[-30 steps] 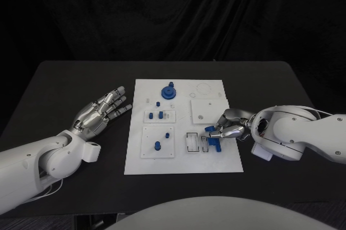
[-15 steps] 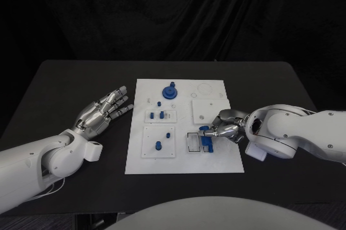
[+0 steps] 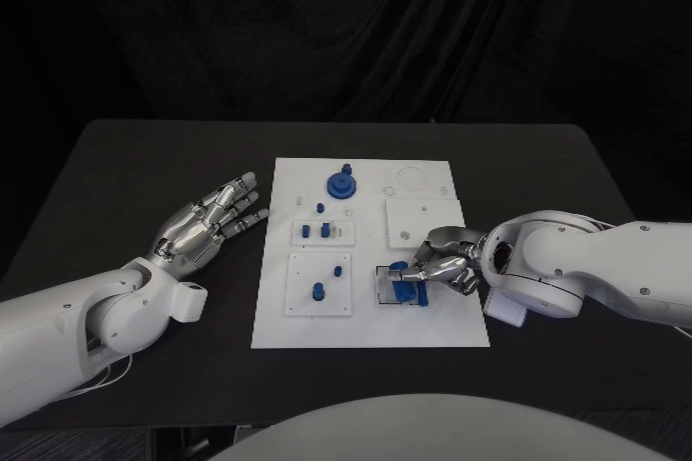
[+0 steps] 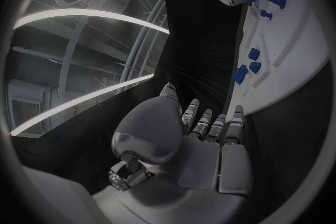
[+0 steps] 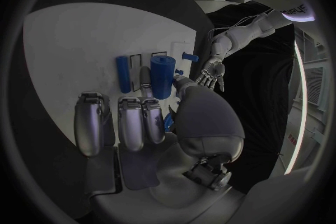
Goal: Assemble the parts on the task board
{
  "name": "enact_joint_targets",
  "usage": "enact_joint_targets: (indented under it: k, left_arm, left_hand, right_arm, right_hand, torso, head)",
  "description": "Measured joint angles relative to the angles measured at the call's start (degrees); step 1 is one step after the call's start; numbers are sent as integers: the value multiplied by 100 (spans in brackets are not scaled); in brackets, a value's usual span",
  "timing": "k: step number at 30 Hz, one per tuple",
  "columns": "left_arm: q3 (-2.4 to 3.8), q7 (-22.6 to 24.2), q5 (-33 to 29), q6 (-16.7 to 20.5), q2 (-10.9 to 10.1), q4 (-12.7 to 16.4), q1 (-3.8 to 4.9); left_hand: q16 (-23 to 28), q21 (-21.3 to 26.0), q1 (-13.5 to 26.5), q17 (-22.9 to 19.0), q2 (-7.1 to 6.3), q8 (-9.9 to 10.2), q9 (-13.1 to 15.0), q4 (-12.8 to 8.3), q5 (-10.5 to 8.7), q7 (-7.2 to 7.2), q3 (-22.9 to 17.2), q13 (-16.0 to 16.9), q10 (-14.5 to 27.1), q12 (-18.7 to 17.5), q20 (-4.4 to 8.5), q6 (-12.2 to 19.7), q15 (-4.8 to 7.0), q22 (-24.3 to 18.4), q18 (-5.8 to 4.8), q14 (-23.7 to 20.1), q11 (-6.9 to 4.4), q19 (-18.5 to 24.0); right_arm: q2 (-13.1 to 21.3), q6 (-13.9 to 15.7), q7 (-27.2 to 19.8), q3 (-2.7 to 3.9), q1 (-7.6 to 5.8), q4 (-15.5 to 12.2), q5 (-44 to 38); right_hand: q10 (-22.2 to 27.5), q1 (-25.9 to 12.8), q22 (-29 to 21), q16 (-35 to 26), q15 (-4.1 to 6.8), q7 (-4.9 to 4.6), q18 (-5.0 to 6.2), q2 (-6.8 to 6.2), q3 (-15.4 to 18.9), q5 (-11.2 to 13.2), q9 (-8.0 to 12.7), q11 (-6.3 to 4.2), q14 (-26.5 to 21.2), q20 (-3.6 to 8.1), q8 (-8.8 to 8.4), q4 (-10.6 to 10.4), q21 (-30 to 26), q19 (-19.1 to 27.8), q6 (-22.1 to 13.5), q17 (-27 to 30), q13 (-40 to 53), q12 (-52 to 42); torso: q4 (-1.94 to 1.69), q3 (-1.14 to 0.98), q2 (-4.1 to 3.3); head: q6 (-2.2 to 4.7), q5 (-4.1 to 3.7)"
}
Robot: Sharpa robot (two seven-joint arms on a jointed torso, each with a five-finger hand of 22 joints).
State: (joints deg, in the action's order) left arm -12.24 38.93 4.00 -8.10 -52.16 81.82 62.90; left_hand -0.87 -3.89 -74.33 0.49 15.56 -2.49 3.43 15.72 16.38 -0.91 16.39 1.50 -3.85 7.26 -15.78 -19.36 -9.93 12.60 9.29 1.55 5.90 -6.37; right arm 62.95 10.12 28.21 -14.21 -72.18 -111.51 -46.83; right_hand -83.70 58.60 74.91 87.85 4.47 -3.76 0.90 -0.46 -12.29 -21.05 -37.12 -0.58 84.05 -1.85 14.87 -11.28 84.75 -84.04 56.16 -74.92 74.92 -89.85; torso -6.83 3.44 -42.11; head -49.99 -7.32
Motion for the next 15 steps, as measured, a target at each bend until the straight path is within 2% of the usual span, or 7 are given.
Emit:
enact_joint_targets:
  k: [3, 5, 8, 13, 15]
  left_arm:
    - [0, 0, 0, -2, 4, -1, -1]
    - [-1, 0, 0, -4, 5, -2, -2]
    - [-2, 0, 0, -6, 5, -4, -3]
    - [-1, 0, 0, -8, 5, -13, -5]
    - [-1, 0, 0, -8, 5, -15, -5]
  left_hand:
    - [0, 0, 0, 0, 0, 0, 0, 0, 1, 0, 0, 0, 0, 0, 0, 0, 0, -2, 0, 0, 0, 0]
    - [0, 0, -21, 0, 21, 0, 0, 0, 1, 0, 0, 0, 0, 0, 0, 0, 0, -2, 0, 0, 0, 0]
    - [0, 0, -23, 0, 23, 0, 0, 0, 1, 0, 0, 0, 0, 0, 0, 0, 0, -2, -1, 0, 0, 0]
    - [0, 0, -23, 0, 23, 0, -1, -16, 39, 0, -16, 0, 0, 0, 0, 0, 0, -8, 0, 0, 0, 0]
    - [0, 0, -23, 0, 23, 0, -1, -16, 40, 0, -16, 0, 0, 0, 0, 0, 0, -7, 0, 0, 0, 0]
  right_arm:
    - [-28, -66, 16, 0, 1, 8, 10]
    - [-44, -103, 24, 0, 2, 11, 16]
    - [-67, -156, 33, 0, 4, 18, 19]
    - [-94, -208, 43, 0, 5, 44, 23]
    - [-97, -216, 44, 0, 5, 52, 24]
  right_hand:
    - [6, -53, 0, 0, 0, -3, 0, -39, -63, 79, 10, 11, 0, 0, 0, 63, 0, 0, -4, 0, 0, 0]
    - [-11, -125, 0, 0, 0, -29, 0, -53, -189, 97, 13, 29, 0, 0, 0, 189, 0, 0, -31, 0, 0, 0]
    - [-11, -223, 0, -9, -12, -29, 0, -27, -186, 219, 23, 29, -11, 0, 0, 186, -17, 0, -31, 0, 0, 0]
    - [-13, -431, 0, -24, -33, -19, -1, 41, 76, 741, 52, 27, -4, -20, 33, -124, -23, 20, -104, 0, -1, 0]
    - [-13, -518, 0, -24, -33, -19, 0, 69, 155, 869, 67, 26, -4, -20, 33, -253, -23, 20, -104, 0, -1, 0]
  torso:
    - [-1, 0, 1]
    - [-1, -1, 1]
    - [-3, -1, 1]
    - [-3, 0, 0]
    - [-3, 1, -2]
  head:
    - [0, 8]
    - [0, 17]
    - [0, 26]
    - [0, 40]
    - [0, 51]
